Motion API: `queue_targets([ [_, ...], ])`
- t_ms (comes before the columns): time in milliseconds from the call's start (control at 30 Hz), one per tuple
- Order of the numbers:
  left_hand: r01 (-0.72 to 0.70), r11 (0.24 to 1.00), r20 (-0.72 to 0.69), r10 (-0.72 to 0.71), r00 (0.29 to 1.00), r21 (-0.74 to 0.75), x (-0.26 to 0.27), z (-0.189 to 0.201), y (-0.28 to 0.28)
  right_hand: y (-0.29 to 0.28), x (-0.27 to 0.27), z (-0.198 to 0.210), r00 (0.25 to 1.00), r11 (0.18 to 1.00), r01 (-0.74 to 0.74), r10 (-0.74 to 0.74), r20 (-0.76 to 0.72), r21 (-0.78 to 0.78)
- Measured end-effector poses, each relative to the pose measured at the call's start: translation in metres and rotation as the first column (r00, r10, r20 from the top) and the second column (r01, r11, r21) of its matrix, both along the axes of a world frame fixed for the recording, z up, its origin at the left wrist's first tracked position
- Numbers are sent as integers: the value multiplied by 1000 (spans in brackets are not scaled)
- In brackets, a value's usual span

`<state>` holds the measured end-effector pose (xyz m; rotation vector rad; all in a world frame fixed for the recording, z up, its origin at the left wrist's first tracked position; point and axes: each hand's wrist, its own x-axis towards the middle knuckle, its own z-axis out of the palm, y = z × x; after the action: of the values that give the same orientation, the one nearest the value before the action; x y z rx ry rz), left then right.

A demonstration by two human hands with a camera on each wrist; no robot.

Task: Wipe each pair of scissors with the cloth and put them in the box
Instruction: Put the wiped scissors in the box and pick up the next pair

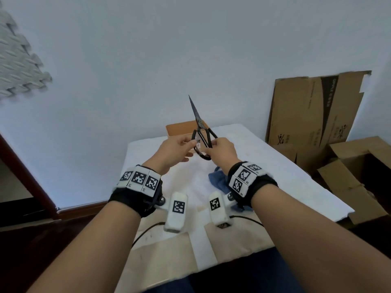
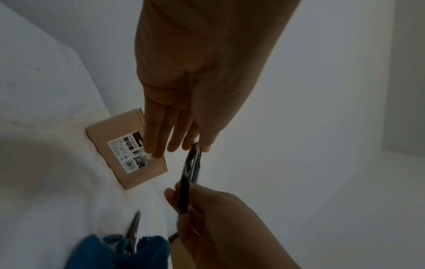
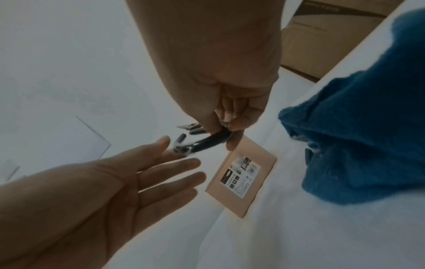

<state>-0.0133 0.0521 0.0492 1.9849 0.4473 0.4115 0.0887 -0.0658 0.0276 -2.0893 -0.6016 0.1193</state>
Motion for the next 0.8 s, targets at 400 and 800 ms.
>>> queue_targets([
  [400,-116,841,-159,232,960,528,19,5,75,24,63,36,939,933,119,6,344,-339],
  [800,42,684,-311,275,910,729,87,-17,130,88,110,45,802,747,233,215,557,-623],
])
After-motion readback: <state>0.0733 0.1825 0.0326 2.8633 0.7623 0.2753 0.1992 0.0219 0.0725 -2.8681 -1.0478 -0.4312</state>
